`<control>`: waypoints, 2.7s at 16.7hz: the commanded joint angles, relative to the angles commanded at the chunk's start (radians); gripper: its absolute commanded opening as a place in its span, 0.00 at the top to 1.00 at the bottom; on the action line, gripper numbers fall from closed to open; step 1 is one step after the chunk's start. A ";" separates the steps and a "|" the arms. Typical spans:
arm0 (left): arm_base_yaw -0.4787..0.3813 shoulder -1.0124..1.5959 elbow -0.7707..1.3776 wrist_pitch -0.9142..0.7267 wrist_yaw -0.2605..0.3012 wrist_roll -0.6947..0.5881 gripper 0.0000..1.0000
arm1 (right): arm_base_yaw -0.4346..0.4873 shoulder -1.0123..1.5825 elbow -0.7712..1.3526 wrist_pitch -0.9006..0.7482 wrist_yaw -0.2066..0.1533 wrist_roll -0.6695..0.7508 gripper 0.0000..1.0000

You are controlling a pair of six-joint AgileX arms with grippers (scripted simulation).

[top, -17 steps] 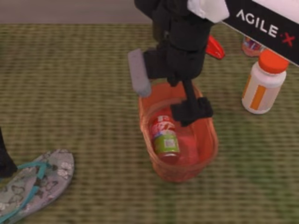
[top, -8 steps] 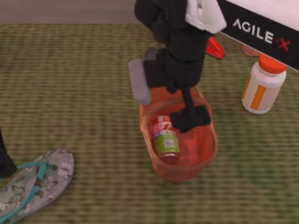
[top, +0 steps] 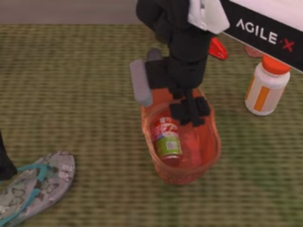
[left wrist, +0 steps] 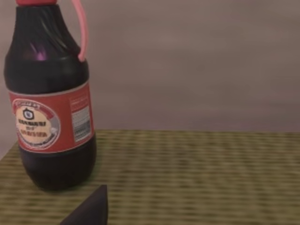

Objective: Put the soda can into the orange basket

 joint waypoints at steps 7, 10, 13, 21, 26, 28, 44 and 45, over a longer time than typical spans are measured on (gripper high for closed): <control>0.000 0.000 0.000 0.000 0.000 0.000 0.00 | 0.000 0.000 0.000 0.000 0.000 0.000 1.00; 0.000 0.000 0.000 0.000 0.000 0.000 0.00 | 0.000 0.000 0.000 0.000 0.000 0.000 1.00; 0.000 0.000 0.000 0.000 0.000 0.000 0.00 | 0.000 0.000 0.000 0.000 0.000 0.000 1.00; 0.000 0.000 0.000 0.000 0.000 0.000 0.00 | 0.000 0.000 0.000 0.000 0.000 0.000 1.00; 0.000 0.000 0.000 0.000 0.000 0.000 0.00 | 0.000 0.000 0.000 0.000 0.000 0.000 1.00; 0.000 0.000 0.000 0.000 0.000 0.000 0.00 | 0.000 0.000 0.000 0.000 0.000 0.000 1.00; 0.000 0.000 0.000 0.000 0.000 0.000 0.00 | -0.028 -0.017 0.167 -0.186 0.000 -0.036 1.00; 0.000 0.000 0.000 0.000 0.000 0.000 0.00 | -0.029 -0.018 0.170 -0.189 0.000 -0.037 1.00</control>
